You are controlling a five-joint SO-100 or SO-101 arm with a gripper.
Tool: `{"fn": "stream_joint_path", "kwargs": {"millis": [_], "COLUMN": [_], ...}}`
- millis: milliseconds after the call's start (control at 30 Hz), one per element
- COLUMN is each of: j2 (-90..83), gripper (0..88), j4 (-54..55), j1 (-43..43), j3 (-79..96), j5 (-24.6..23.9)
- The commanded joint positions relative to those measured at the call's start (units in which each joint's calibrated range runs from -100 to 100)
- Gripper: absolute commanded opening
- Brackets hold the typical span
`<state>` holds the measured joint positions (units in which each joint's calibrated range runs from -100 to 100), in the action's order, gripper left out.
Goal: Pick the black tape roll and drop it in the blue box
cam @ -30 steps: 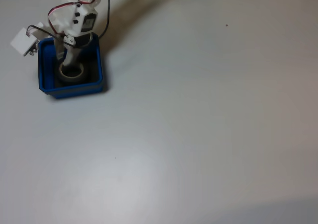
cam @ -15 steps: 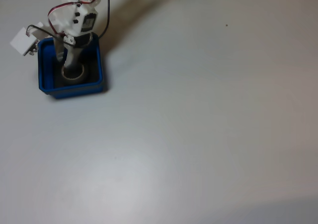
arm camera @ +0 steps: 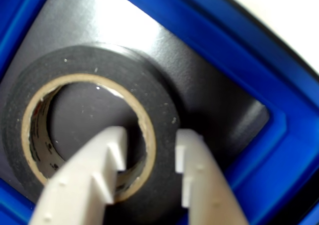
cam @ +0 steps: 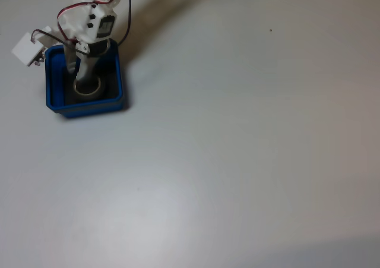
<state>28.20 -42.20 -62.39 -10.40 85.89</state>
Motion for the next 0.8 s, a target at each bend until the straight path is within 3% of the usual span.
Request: {"fn": "stream_joint_path", "kwargs": {"millis": [0, 433, 767], "j2": [-2.03, -15.82, -26.78], "gripper": [0.0, 0.6, 0.6], "j4": [1.28, 1.19, 1.19], "j1": [0.11, 0.79, 15.55], "j3": [-4.24, -3.97, -3.79], "j5": [0.27, 0.35, 0.27]}}
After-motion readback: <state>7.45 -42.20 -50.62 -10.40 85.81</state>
